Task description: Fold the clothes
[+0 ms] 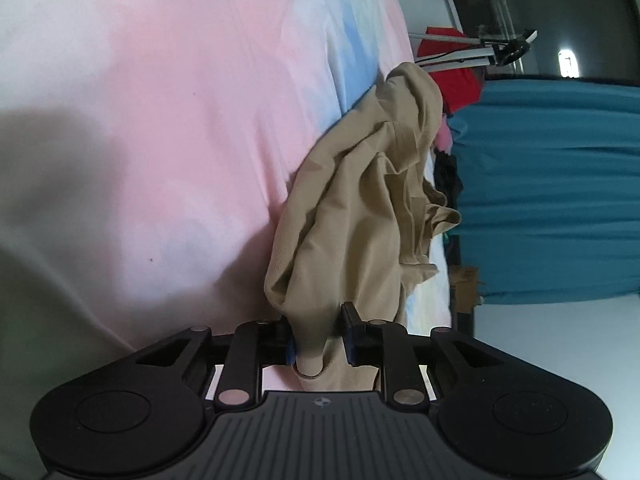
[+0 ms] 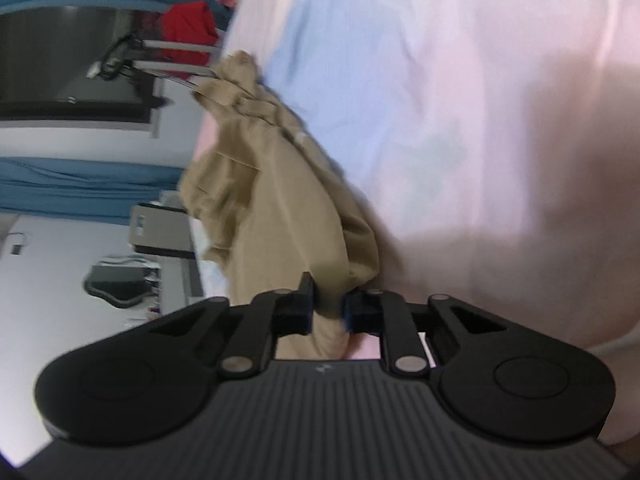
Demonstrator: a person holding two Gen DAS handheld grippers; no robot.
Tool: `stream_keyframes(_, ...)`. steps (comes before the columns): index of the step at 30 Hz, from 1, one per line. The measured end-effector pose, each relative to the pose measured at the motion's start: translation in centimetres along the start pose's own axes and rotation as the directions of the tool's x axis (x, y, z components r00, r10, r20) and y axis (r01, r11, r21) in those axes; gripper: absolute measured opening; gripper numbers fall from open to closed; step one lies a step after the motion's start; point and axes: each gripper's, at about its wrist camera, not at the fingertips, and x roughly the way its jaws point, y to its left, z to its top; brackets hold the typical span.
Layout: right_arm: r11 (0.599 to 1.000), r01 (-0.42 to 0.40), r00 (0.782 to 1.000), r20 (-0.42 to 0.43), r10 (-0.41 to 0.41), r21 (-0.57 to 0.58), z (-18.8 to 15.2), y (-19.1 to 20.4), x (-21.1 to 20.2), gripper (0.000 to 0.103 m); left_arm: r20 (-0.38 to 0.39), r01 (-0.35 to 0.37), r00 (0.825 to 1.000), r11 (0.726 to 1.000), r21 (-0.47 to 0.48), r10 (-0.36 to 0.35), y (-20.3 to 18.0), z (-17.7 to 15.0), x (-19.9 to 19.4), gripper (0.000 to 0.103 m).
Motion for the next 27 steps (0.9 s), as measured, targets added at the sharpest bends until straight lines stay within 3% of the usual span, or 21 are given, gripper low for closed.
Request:
stream_keyframes(1, 1.000, -0.027, 1.000, 0.009, 0.027, 0.003, 0.1, 0.2, -0.2, 0.014, -0.002, 0.006, 1.000, 1.000, 0.002, -0.006, 0.0, 0.1, 0.1, 0.021)
stream_keyframes(3, 0.997, -0.077, 0.997, 0.030, 0.077, -0.012, 0.4, 0.7, -0.8, 0.013, 0.001, 0.025, 1.000, 1.000, 0.006, -0.025, -0.2, 0.2, 0.3, 0.005)
stream_keyframes(10, 0.979, -0.156, 0.980, 0.102, 0.170, -0.132, 0.3, 4.3, -3.4, 0.012, 0.096, 0.171, 0.977, 0.970, 0.170, -0.189, -4.4, -0.1, -2.5, 0.004)
stream_keyframes(18, 0.950, -0.223, 0.958, 0.132, 0.255, -0.217, -1.6, 6.7, -10.4, 0.011, 0.103, 0.221, 0.961, 0.936, 0.272, -0.257, -8.8, -4.0, -8.2, 0.004)
stream_keyframes(24, 0.939, -0.240, 0.958, 0.094, 0.270, -0.248, -4.9, 5.4, -16.0, 0.011, 0.082, 0.155, 0.981, 0.961, 0.231, -0.178, -6.7, -9.5, -13.7, 0.004)
stream_keyframes(27, 0.942, -0.223, 0.963, 0.094, 0.253, -0.250, -5.3, 5.3, -17.1, 0.011, 0.070, 0.131, 0.986, 0.967, 0.218, -0.149, -6.4, -10.3, -14.3, 0.004)
